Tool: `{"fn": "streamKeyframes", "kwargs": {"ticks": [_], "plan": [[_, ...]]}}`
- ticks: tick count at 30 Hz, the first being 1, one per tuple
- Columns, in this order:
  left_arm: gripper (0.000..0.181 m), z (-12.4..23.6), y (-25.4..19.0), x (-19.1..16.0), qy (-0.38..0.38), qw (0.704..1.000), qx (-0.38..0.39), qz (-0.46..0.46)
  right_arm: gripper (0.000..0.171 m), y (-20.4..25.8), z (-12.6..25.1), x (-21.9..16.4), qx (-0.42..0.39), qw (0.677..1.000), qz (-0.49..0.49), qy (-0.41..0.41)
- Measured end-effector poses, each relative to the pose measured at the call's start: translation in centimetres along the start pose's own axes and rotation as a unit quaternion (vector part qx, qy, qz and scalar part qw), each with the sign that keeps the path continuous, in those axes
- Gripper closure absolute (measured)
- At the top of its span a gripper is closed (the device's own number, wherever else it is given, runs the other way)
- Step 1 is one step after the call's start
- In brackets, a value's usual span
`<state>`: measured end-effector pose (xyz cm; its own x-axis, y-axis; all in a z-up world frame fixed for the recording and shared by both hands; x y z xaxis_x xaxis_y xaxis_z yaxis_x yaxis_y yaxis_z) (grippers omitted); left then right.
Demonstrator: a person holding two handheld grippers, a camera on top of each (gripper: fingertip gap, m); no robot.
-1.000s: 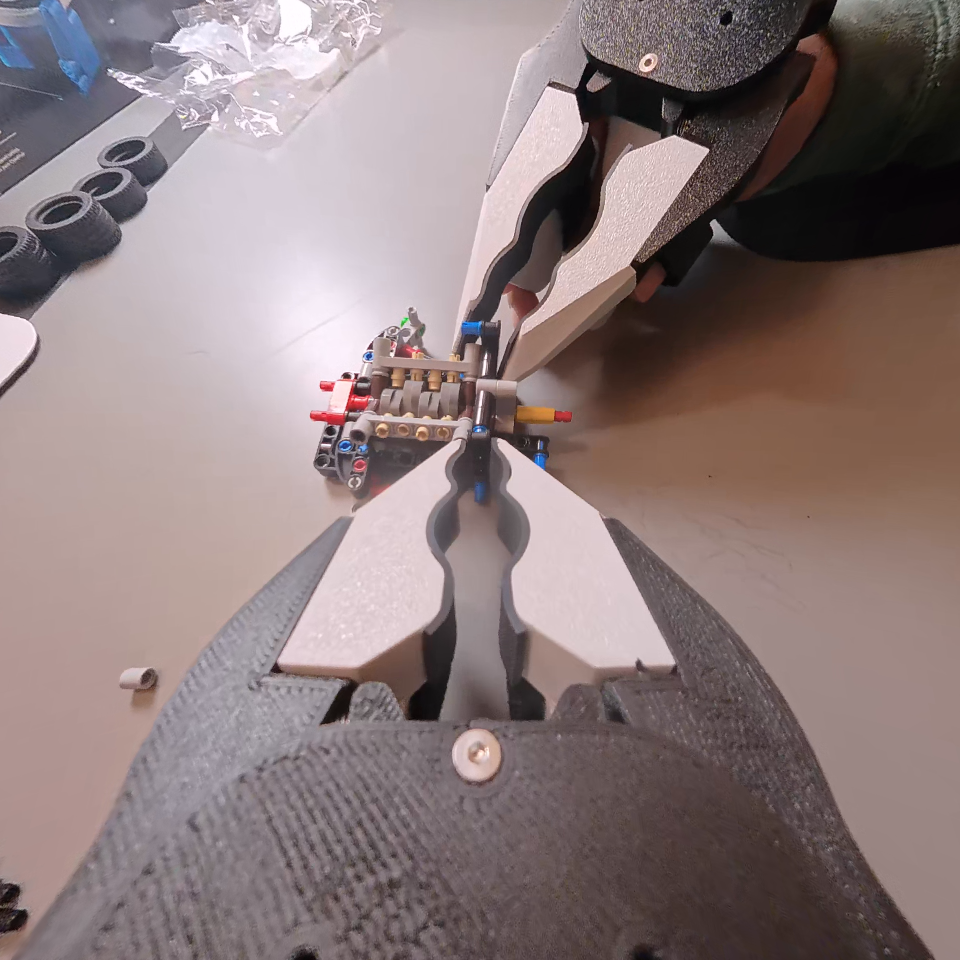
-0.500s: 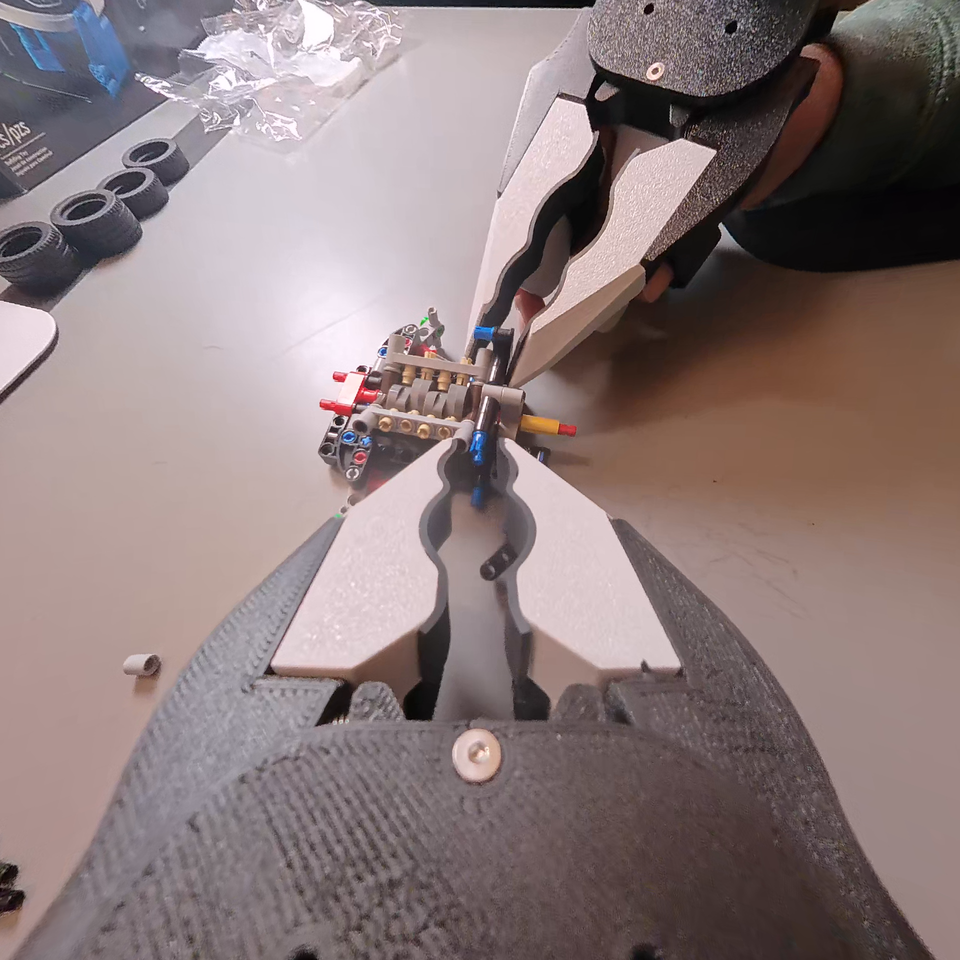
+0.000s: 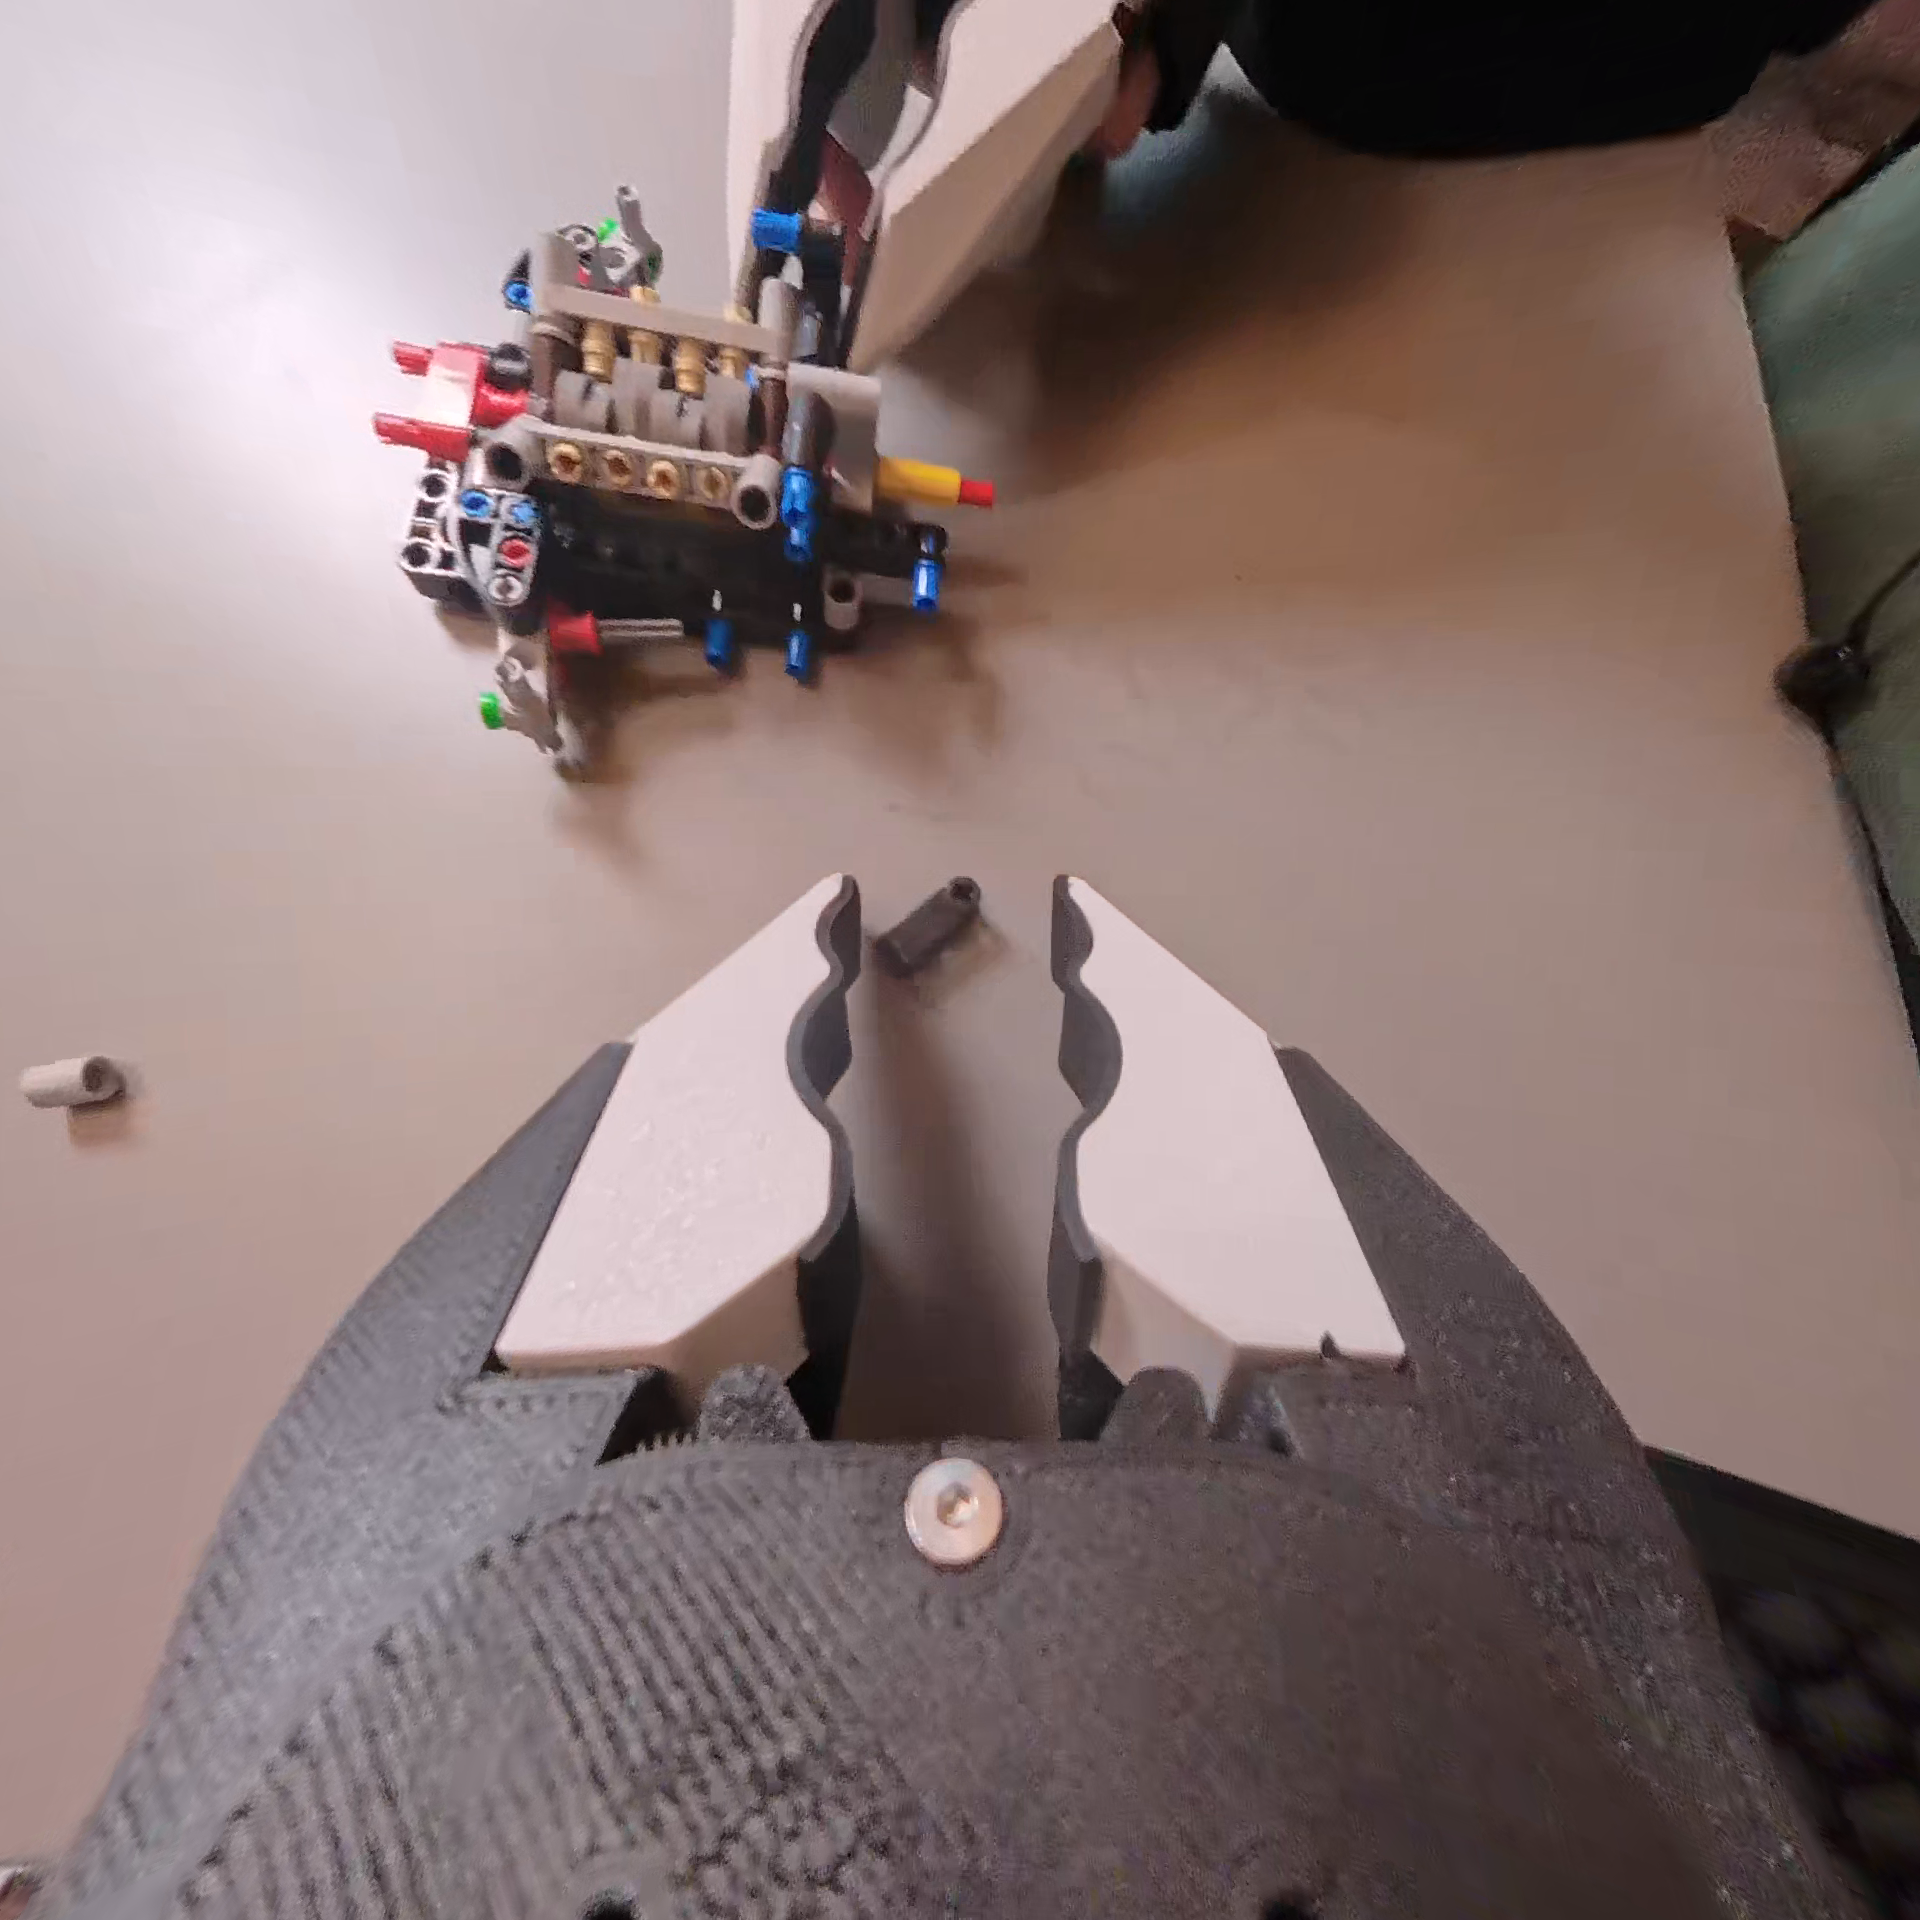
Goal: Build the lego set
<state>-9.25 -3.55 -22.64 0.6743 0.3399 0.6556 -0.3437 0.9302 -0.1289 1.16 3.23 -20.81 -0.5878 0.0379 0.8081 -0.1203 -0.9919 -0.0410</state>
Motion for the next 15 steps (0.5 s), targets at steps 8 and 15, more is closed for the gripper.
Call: {"fn": "streamKeyframes", "kwargs": {"ticks": [8, 15], "plan": [[0.175, -0.1, 0.1, -0.8, 0.025, 0.999, 0.013, -0.019, 0.155, 0.0, 0.2, -0.1, 0.001, 1.000, 0.010, 0.003], [0.175, 0.9, -0.9, 2.9, -0.047, 0.997, 0.028, -0.047, 0.146, 2.1, 3.5, 3.8, 0.016, 0.989, 0.106, -0.105]]}}
Point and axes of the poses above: each gripper's, where its closed fingertips meet, z back along the fingers, x out of its top, y = z × x across the jaws, the point moved 2 cm from there along z, back along the fingers, and after that the axes turned 6 degrees about y, right-handed, at the moved point
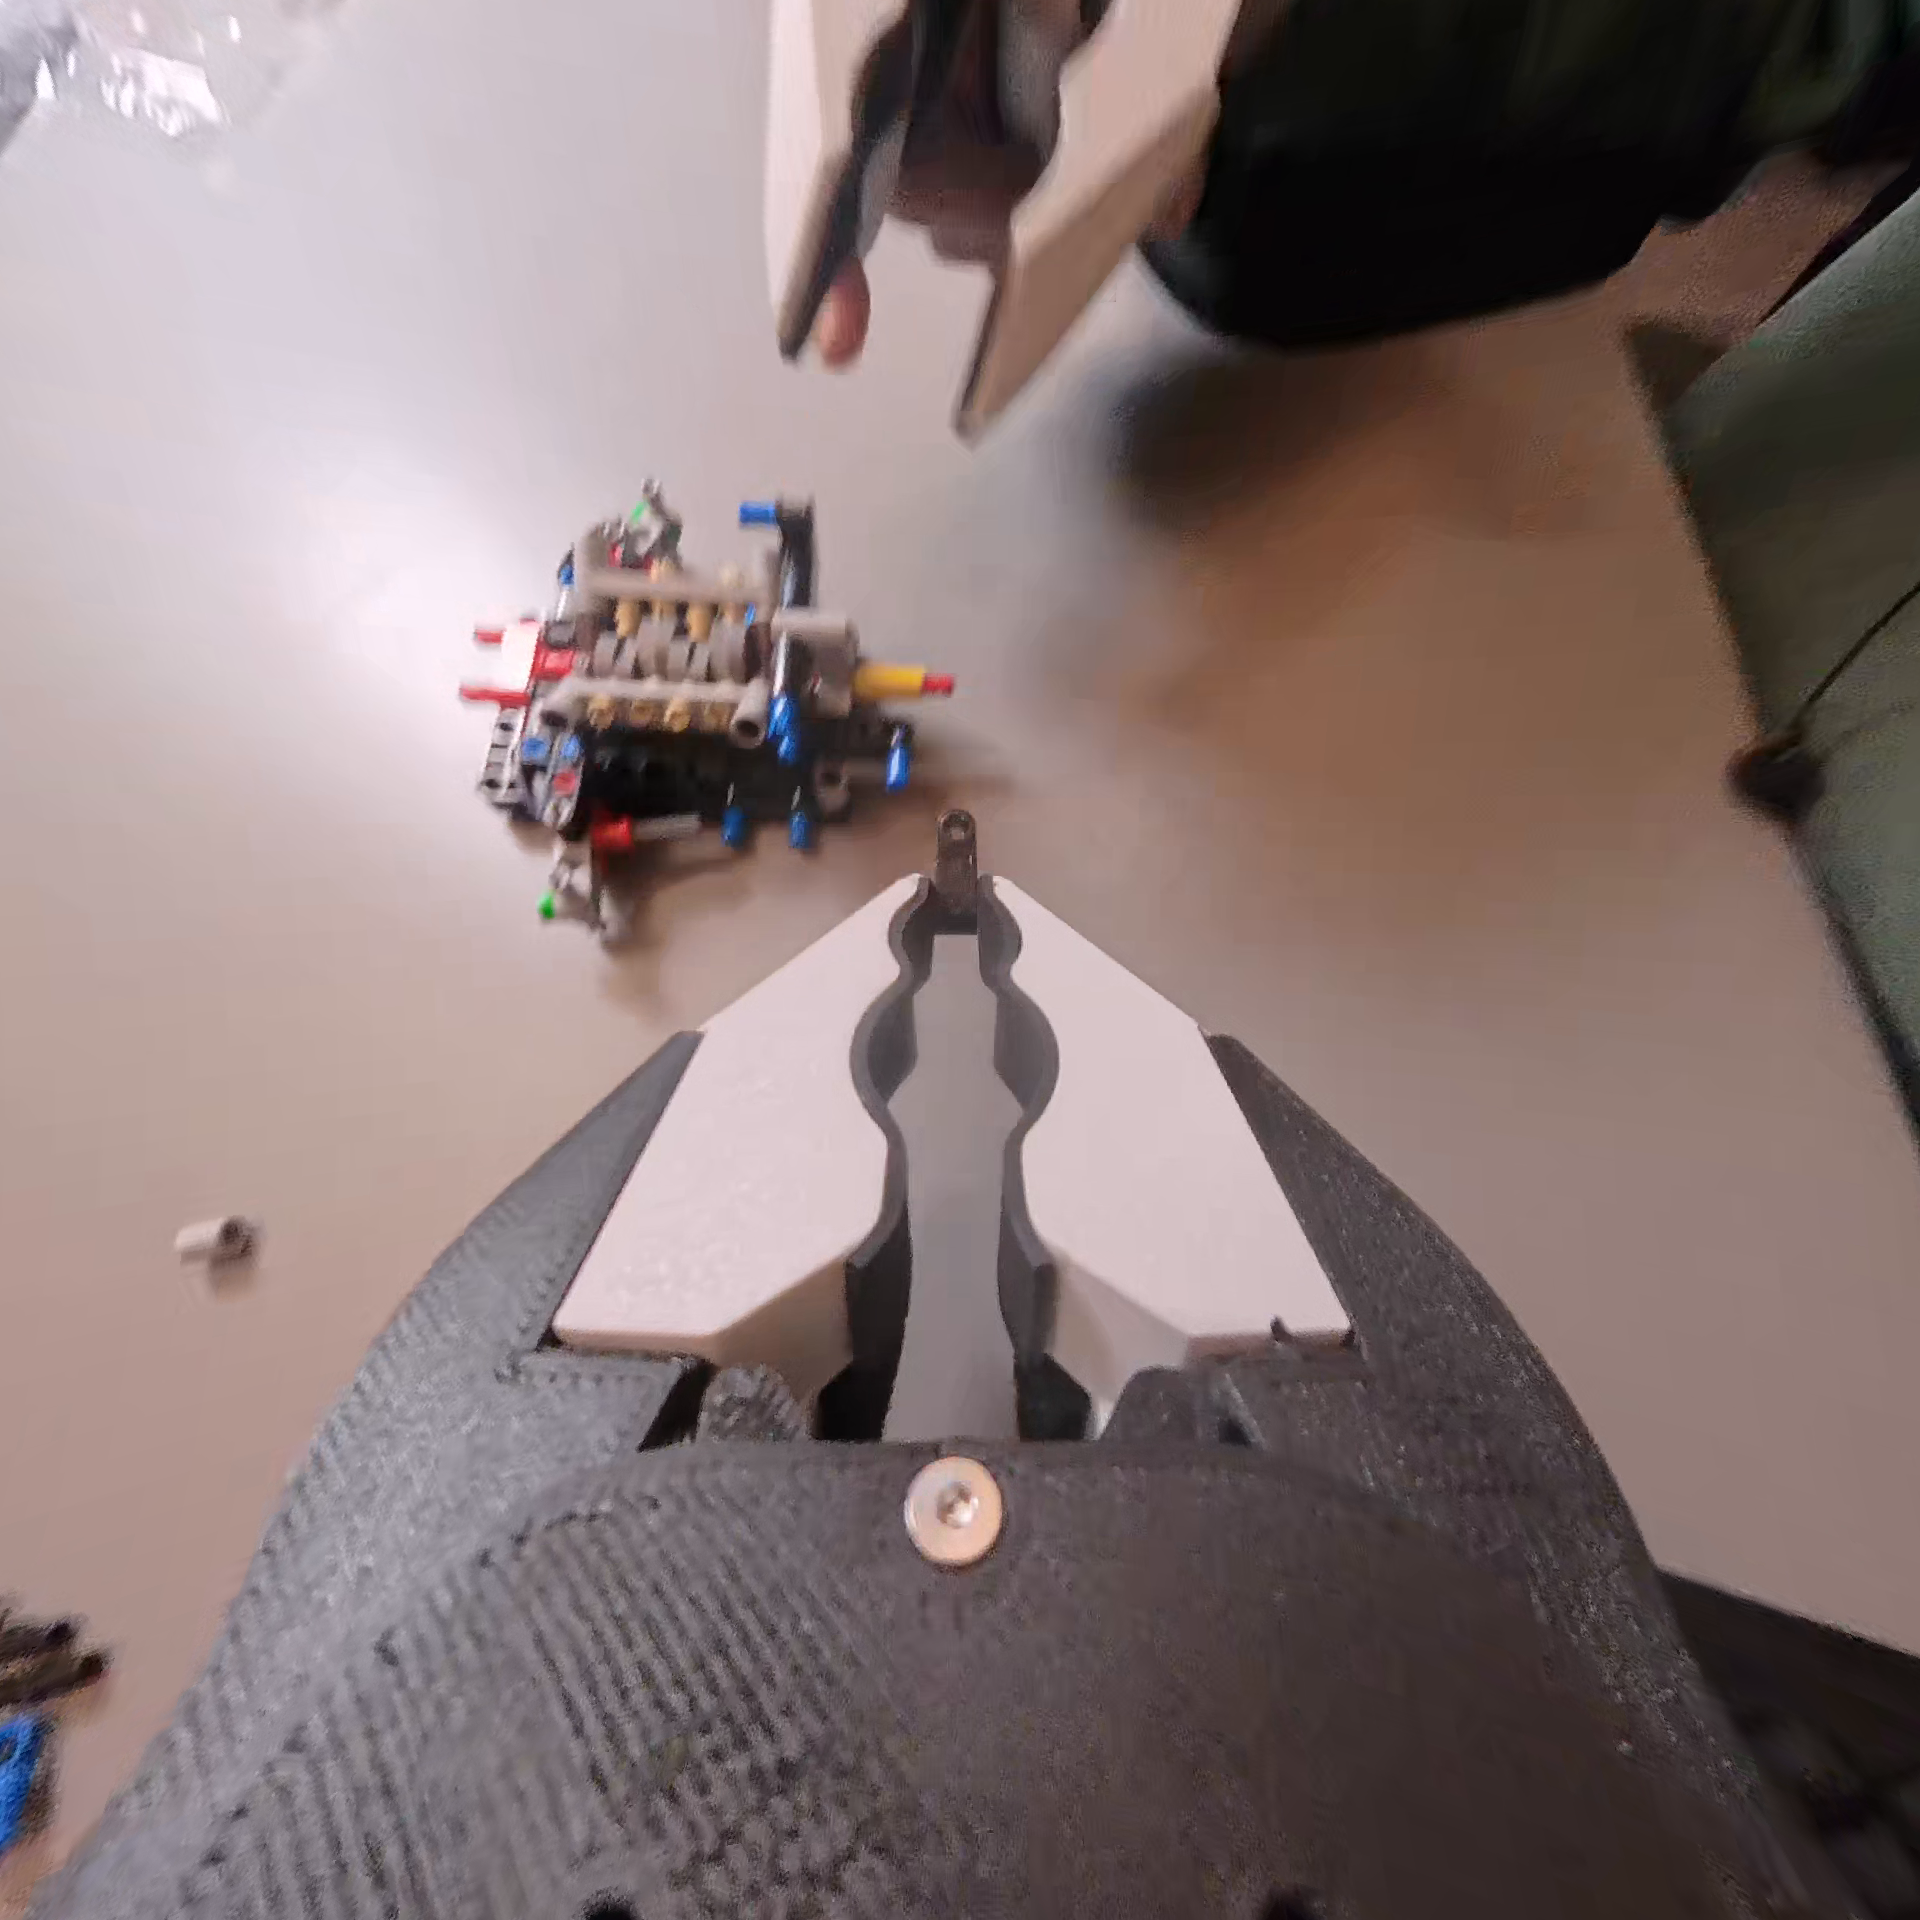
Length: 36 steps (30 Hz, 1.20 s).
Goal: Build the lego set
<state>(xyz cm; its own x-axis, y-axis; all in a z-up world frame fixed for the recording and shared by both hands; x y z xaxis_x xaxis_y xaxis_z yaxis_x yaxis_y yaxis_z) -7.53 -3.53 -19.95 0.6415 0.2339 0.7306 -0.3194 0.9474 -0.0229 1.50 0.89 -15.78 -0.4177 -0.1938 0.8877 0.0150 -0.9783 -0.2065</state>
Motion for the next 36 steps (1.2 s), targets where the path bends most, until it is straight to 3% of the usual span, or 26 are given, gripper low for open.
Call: {"fn": "streamKeyframes", "kwargs": {"ticks": [5, 13, 16, 18, 24, 30, 36], "plan": [[0.175, -0.3, -2.1, 3.0, -0.056, 0.997, -0.046, 0.004, 0.143, 5.0, -1.7, 0.7, 0.034, 0.991, 0.131, 0.011], [0.175, -0.5, -3.3, 4.2, -0.086, 0.991, -0.099, 0.039, 0.162, 6.0, -2.1, 1.1, 0.011, 0.978, 0.206, -0.001], [0.175, -0.3, -3.5, 4.4, -0.098, 0.987, -0.118, 0.052, 0.162, 6.1, -1.8, 1.3, 0.040, 0.986, 0.164, -0.009], [0.173, -0.1, -3.4, 4.6, -0.105, 0.988, -0.105, 0.044, 0.162, 5.8, -1.6, 1.3, 0.078, 0.993, 0.087, -0.009], [0.164, 0.1, -1.9, 5.0, -0.083, 0.996, 0.022, -0.024, 0.162, 3.7, -1.4, 0.4, 0.136, 0.984, -0.110, 0.020], [0.169, -1.0, -2.3, 5.0, -0.043, 0.992, 0.080, -0.089, 0.163, 3.8, -1.6, 0.4, 0.151, 0.977, -0.146, 0.020], [0.174, -0.9, -2.0, 5.4, -0.055, 0.989, 0.100, -0.092, 0.162, 3.5, -1.4, 0.8, 0.147, 0.977, -0.154, 0.008]]}}
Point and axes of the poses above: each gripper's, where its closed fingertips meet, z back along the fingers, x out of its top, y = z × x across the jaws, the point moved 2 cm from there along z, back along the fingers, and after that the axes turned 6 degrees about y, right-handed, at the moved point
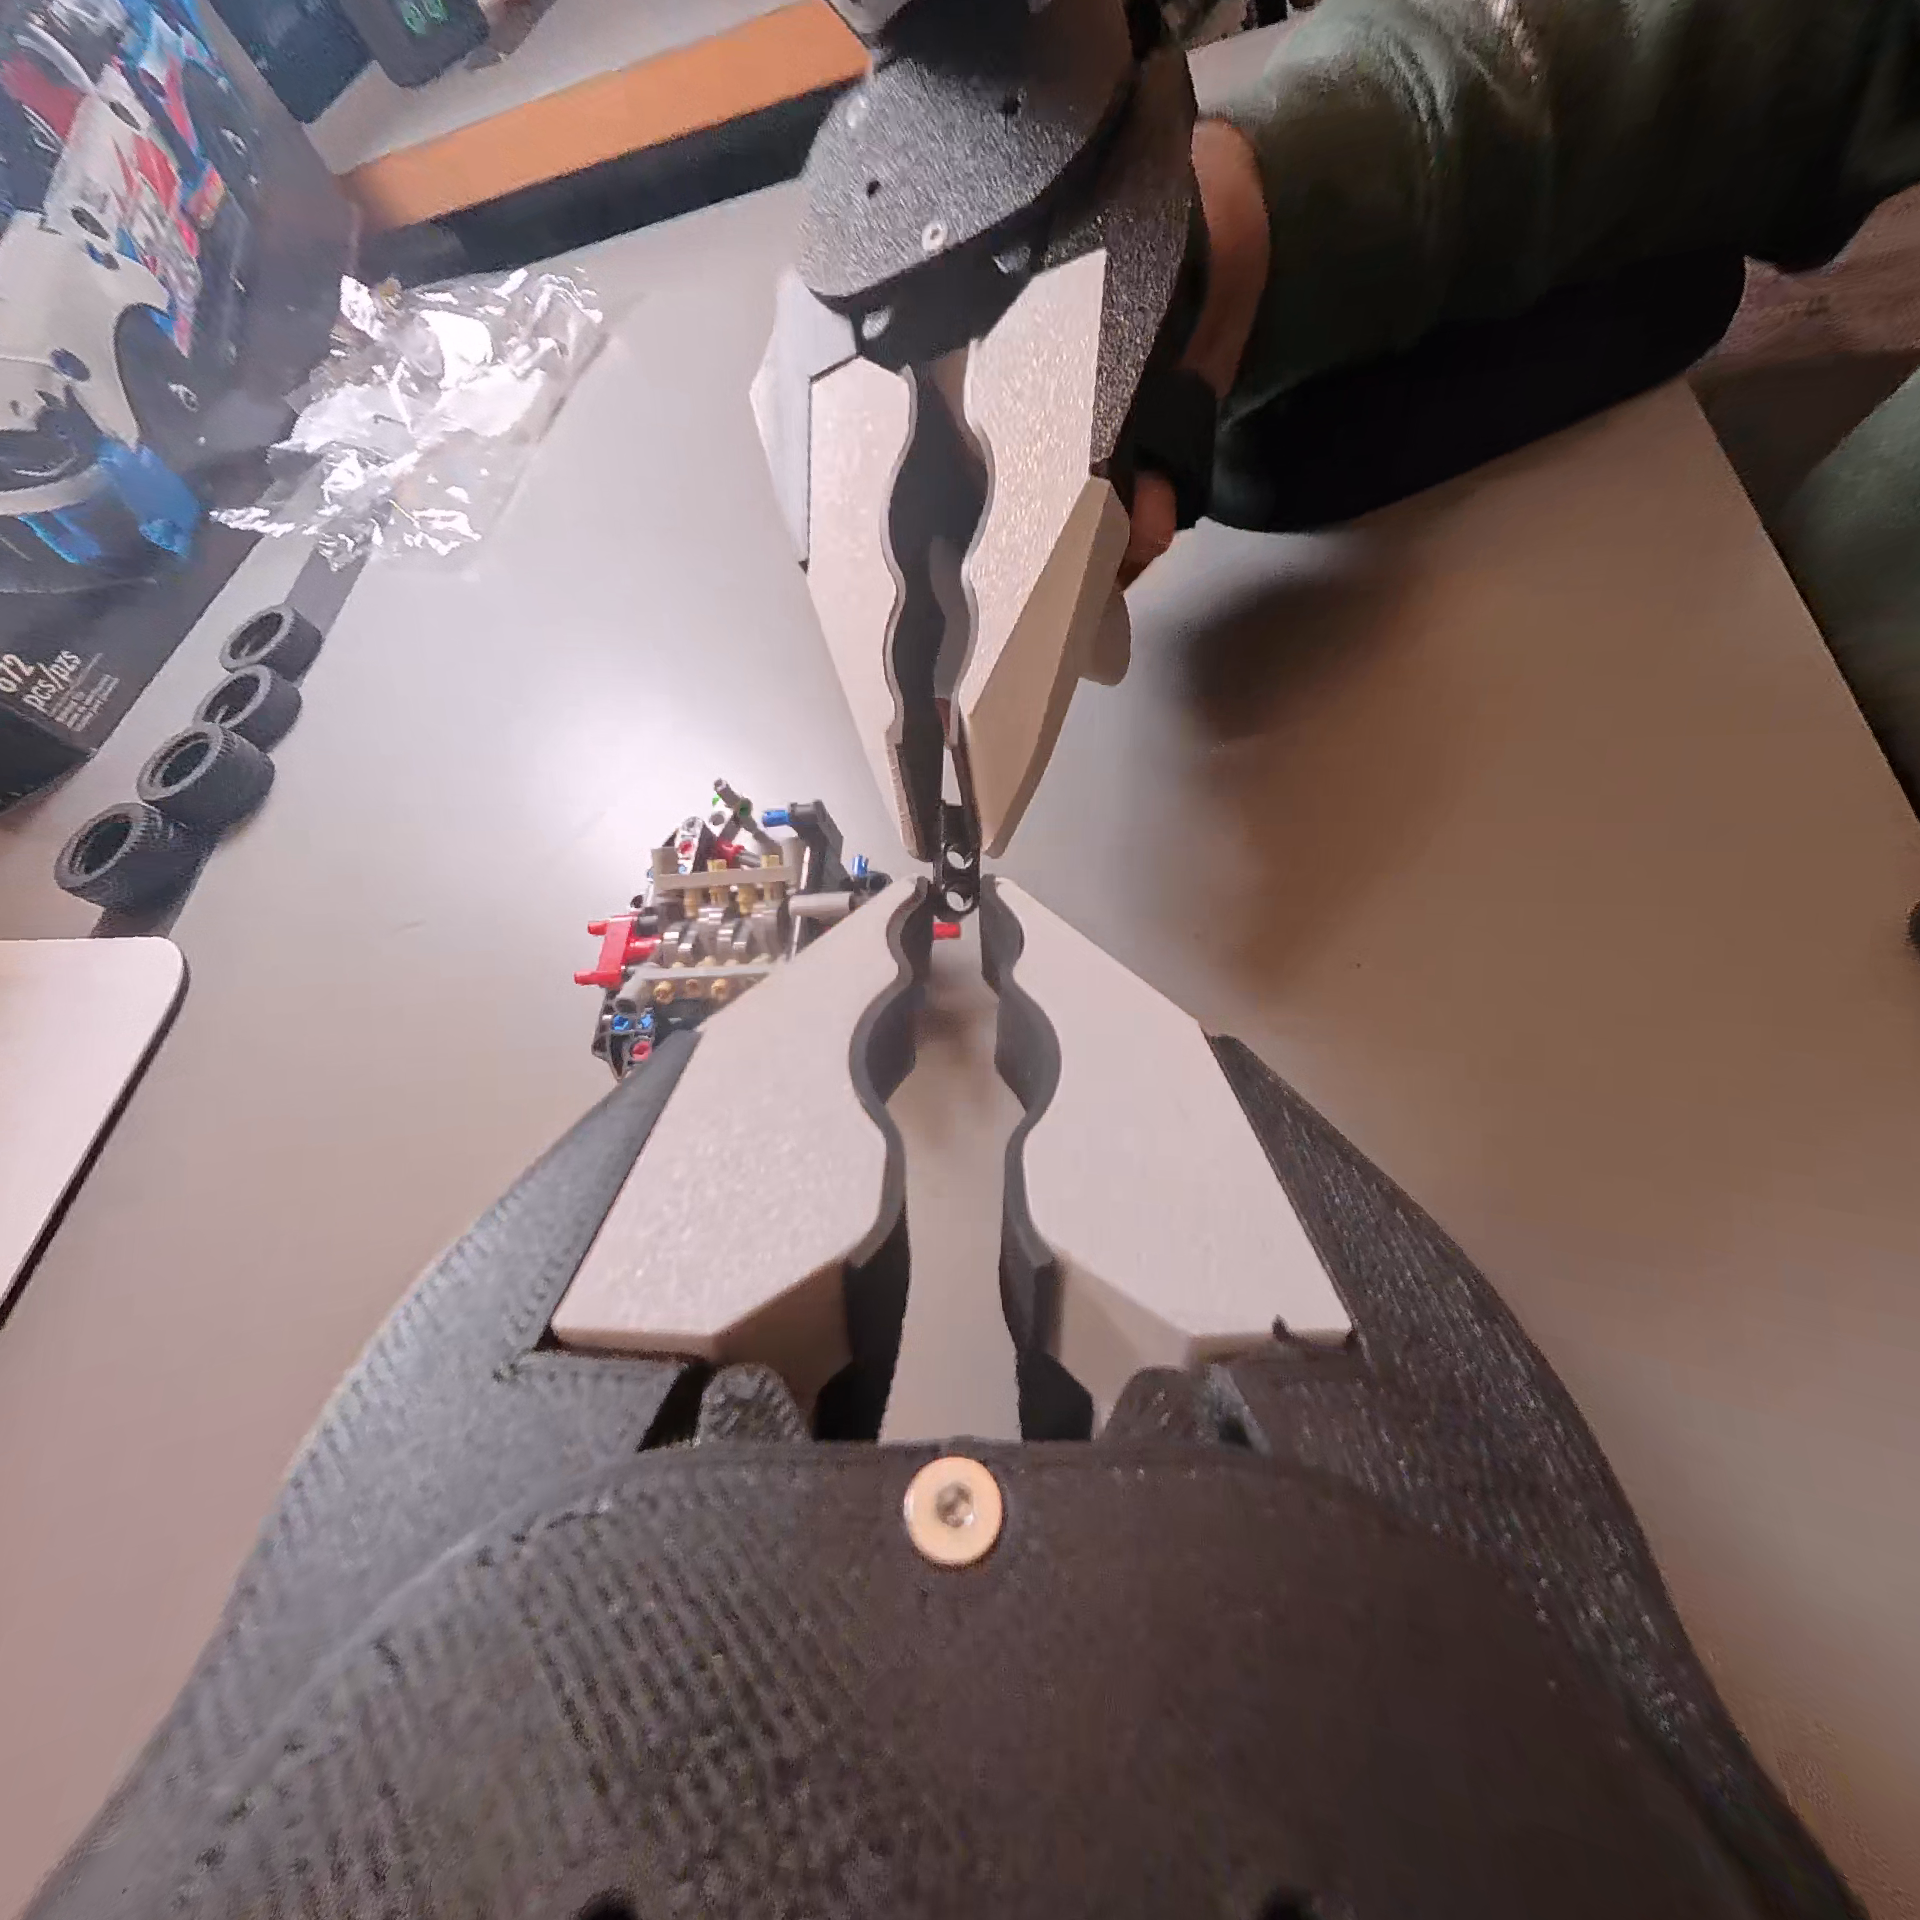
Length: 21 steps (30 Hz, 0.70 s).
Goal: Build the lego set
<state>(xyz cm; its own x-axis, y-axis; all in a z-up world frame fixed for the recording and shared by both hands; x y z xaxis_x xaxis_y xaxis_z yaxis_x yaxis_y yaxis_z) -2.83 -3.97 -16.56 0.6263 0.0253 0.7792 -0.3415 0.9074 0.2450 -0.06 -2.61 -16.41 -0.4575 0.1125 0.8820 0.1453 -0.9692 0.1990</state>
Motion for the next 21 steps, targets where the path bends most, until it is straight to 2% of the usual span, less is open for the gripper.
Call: {"fn": "streamKeyframes", "kwargs": {"ticks": [6, 10, 16, 21], "plan": [[0.175, 1.2, 0.9, 1.7, -0.097, 0.993, -0.021, 0.067, 0.155, 0.5, 1.3, 2.0, 0.002, 0.996, 0.038, -0.084], [0.175, 1.5, 0.9, 2.2, -0.129, 0.986, -0.045, 0.098, 0.161, 0.6, 1.7, 2.4, -0.016, 0.993, 0.066, -0.100], [0.176, 1.3, 0.5, 2.2, -0.134, 0.982, -0.065, 0.114, 0.164, 0.8, 1.9, 2.3, -0.013, 0.992, 0.079, -0.095], [0.175, 0.3, 0.4, 1.1, -0.085, 0.992, -0.038, 0.085, 0.164, 0.3, 1.2, 1.1, -0.045, 0.992, 0.111, -0.033]]}}
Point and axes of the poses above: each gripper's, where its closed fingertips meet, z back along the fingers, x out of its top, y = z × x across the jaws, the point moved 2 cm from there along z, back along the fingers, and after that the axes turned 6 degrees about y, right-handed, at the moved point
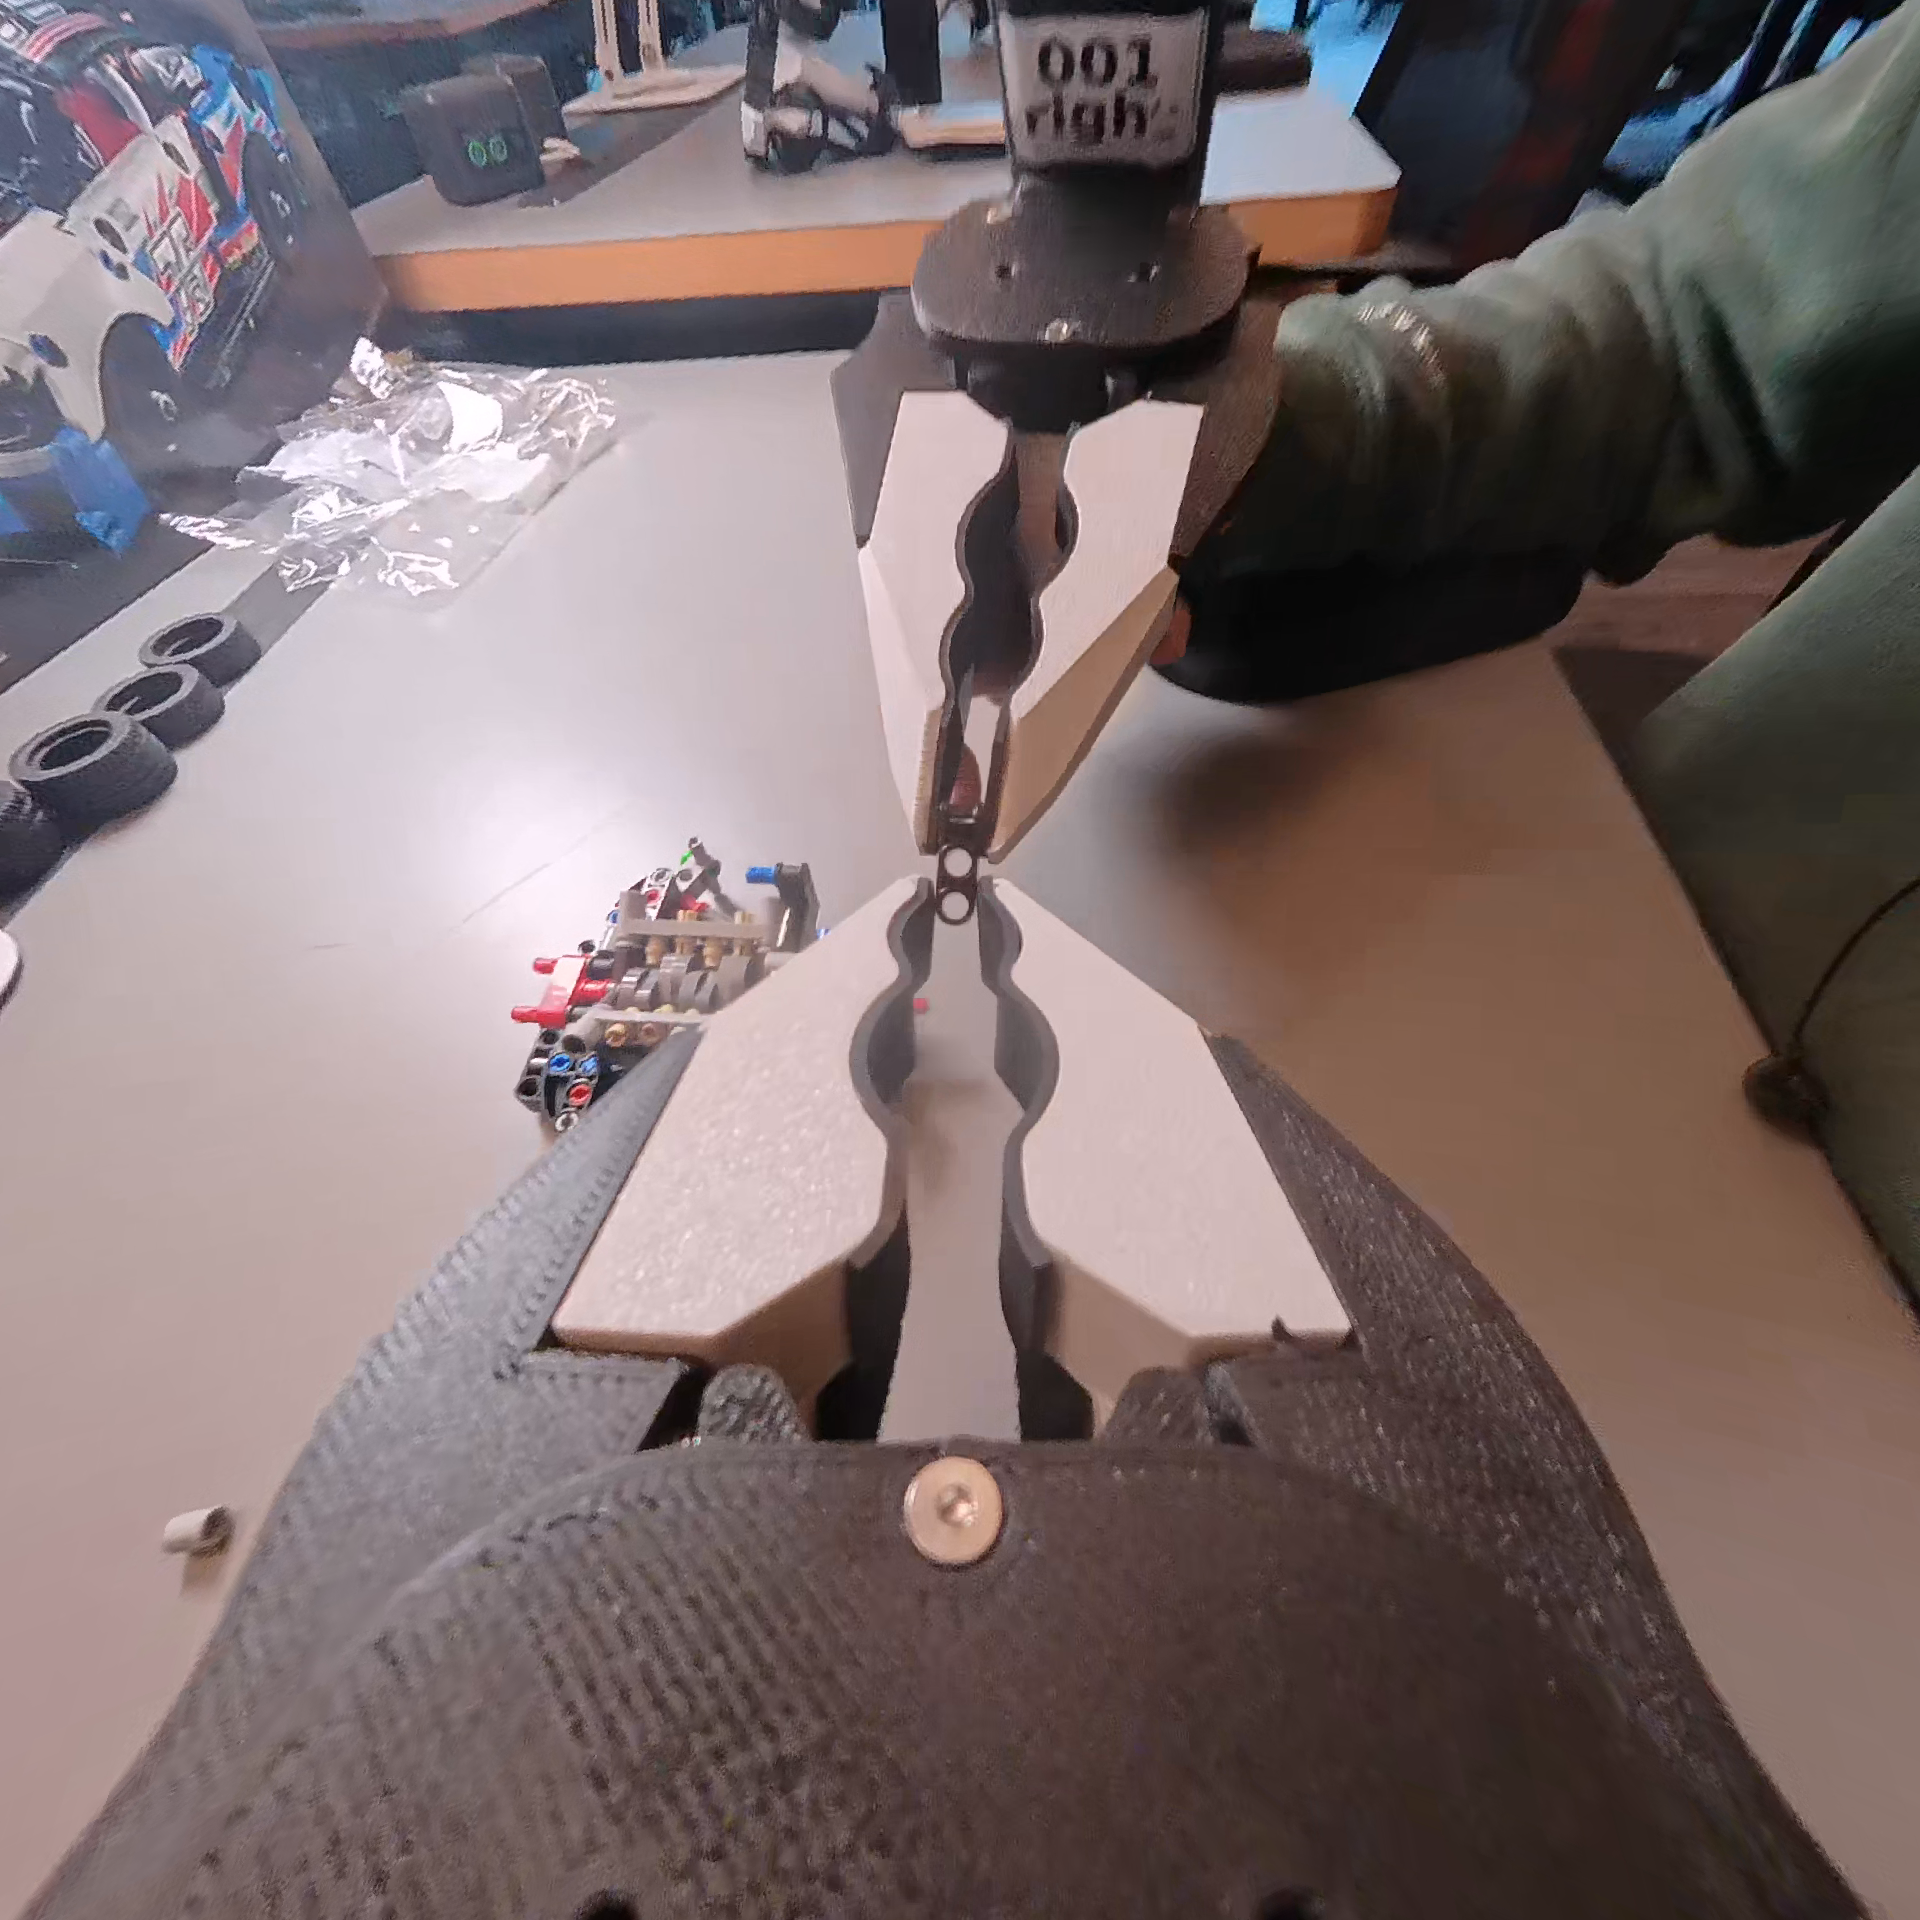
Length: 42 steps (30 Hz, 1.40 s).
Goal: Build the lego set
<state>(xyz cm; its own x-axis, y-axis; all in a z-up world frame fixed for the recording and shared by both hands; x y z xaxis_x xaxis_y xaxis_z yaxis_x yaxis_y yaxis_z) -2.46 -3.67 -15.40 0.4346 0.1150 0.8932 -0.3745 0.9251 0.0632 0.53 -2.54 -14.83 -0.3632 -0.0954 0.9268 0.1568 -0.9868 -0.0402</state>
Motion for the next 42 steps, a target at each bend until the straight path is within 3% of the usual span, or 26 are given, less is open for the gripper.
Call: {"fn": "streamKeyframes", "kwargs": {"ticks": [8, 42], "plan": [[0.175, -0.9, -0.4, -1.3, 0.055, 0.998, 0.013, -0.040, 0.164, 0.5, -0.8, -1.2, -0.017, 0.997, 0.040, 0.060], [0.175, -1.2, -0.5, -2.3, 0.070, 0.997, -0.008, -0.035, 0.165, 0.7, -1.2, -2.3, -0.009, 0.994, 0.029, 0.102]]}}
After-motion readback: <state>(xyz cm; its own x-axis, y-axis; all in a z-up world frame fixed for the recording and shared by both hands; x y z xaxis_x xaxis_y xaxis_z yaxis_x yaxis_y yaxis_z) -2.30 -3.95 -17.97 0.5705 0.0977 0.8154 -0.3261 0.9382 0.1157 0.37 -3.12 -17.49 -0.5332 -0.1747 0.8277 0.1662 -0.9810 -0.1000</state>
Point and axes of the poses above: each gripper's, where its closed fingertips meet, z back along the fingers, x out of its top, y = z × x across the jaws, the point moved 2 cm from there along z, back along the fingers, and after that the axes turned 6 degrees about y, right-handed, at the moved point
